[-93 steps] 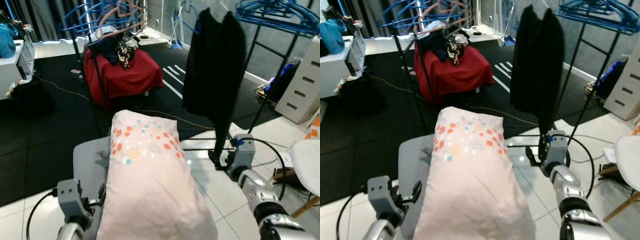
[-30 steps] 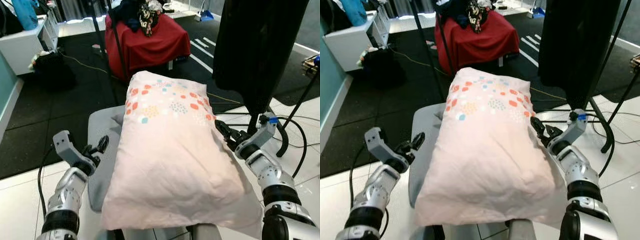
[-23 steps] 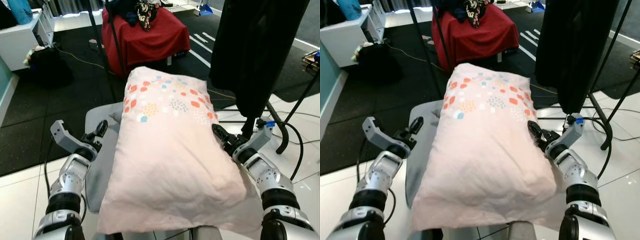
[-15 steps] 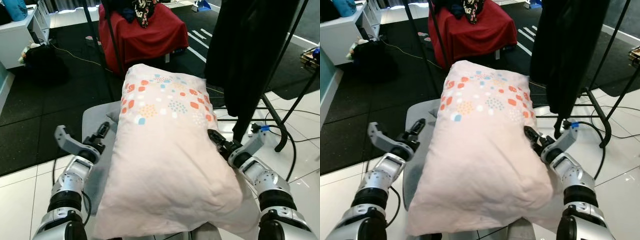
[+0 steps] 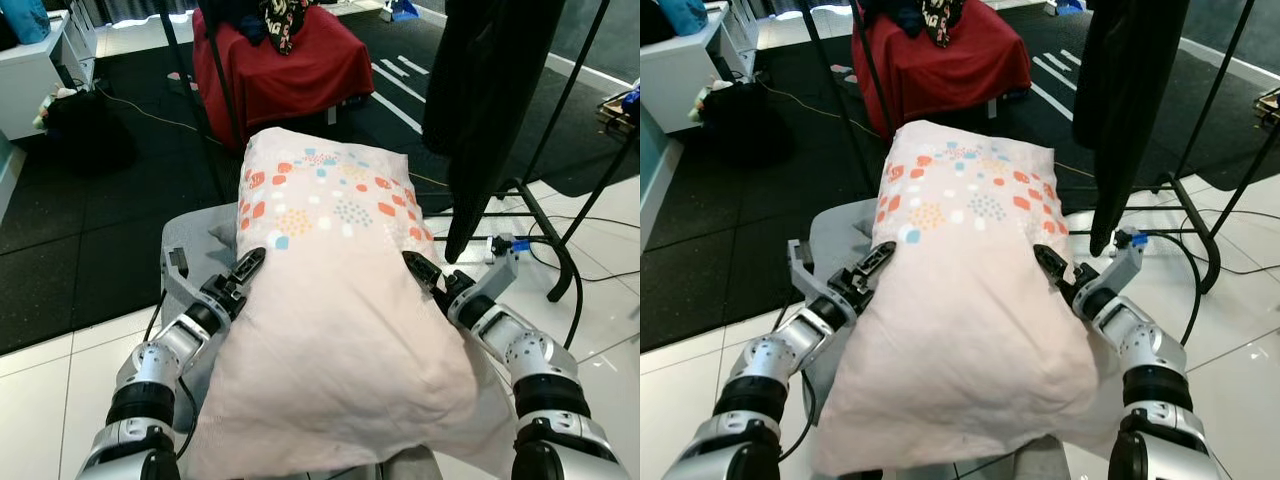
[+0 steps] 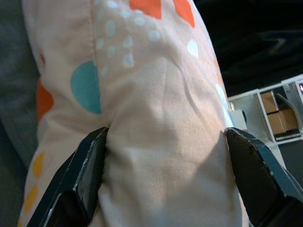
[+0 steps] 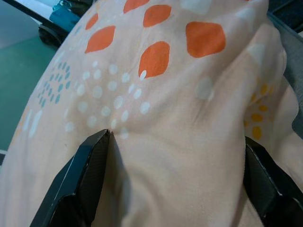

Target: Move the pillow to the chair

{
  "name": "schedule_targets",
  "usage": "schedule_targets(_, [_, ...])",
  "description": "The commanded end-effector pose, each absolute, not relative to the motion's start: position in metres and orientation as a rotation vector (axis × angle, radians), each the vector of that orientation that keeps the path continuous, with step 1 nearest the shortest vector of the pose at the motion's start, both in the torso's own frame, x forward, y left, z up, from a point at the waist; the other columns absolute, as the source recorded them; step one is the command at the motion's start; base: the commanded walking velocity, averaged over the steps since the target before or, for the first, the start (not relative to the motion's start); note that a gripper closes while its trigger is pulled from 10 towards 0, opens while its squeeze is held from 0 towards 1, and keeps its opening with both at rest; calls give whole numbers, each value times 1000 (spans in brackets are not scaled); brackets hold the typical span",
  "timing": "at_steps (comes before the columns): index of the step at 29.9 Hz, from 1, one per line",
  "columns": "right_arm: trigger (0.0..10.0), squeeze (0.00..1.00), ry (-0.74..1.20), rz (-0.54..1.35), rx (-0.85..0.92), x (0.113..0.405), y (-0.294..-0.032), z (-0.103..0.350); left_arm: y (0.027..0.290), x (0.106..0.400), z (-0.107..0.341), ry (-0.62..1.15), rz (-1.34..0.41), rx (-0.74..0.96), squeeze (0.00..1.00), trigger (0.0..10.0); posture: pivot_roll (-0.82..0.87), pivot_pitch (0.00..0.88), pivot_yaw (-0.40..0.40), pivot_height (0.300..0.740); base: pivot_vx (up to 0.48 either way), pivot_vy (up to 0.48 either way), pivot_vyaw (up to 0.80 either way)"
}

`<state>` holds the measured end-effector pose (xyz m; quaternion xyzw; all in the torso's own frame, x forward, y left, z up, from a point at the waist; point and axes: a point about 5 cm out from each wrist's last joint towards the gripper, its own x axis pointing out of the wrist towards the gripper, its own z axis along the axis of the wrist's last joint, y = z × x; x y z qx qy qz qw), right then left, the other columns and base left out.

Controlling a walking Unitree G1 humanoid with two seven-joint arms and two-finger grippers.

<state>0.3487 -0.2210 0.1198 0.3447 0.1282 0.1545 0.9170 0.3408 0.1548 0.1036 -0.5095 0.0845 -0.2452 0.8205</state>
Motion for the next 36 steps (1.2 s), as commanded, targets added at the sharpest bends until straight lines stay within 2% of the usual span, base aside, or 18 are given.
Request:
schedule_targets(1, [9922, 0, 329, 368, 685, 351, -207, 118, 150, 336, 102, 210, -579, -1092, 0, 10000, -203, 152, 50, 540, 0, 0, 0])
schedule_targets(2, [9922, 0, 329, 368, 685, 351, -207, 118, 150, 336, 102, 210, -579, -1092, 0, 10000, -203, 152, 50, 540, 0, 0, 0])
schedule_targets(3, [8275, 0, 349, 373, 674, 351, -205, 117, 149, 334, 102, 216, -597, -1093, 0, 10000, -202, 151, 50, 540, 0, 0, 0])
schedule_targets(4, [8275, 0, 349, 373, 674, 351, -205, 117, 149, 334, 102, 216, -597, -1093, 0, 10000, -202, 151, 50, 540, 0, 0, 0])
schedule_targets(5, [0, 0, 358, 377, 668, 352, -204, 117, 148, 332, 102, 224, -623, -1091, 0, 10000, -203, 147, 47, 540, 0, 0, 0])
schedule_targets(10, [0, 0, 360, 400, 663, 352, -202, 122, 140, 317, 103, 284, -763, -1016, 0, 10000, -200, 141, 45, 540, 0, 0, 0])
schedule_targets(21, [0, 0, 343, 425, 671, 355, -198, 131, 142, 314, 103, 284, -748, -948, 0, 10000, -195, 134, 43, 540, 0, 0, 0])
schedule_targets(22, [0, 0, 338, 436, 672, 356, -196, 134, 143, 314, 104, 273, -732, -936, 0, 4196, -195, 133, 42, 540, 0, 0, 0])
schedule_targets(23, [0, 0, 335, 443, 673, 357, -195, 136, 145, 314, 104, 267, -715, -931, 0, 0, -195, 133, 42, 540, 0, 0, 0])
schedule_targets(36, [0, 0, 300, 484, 660, 360, -189, 149, 143, 304, 119, 226, -746, -923, 0, 0, -191, 122, 36, 540, 0, 0, 0])
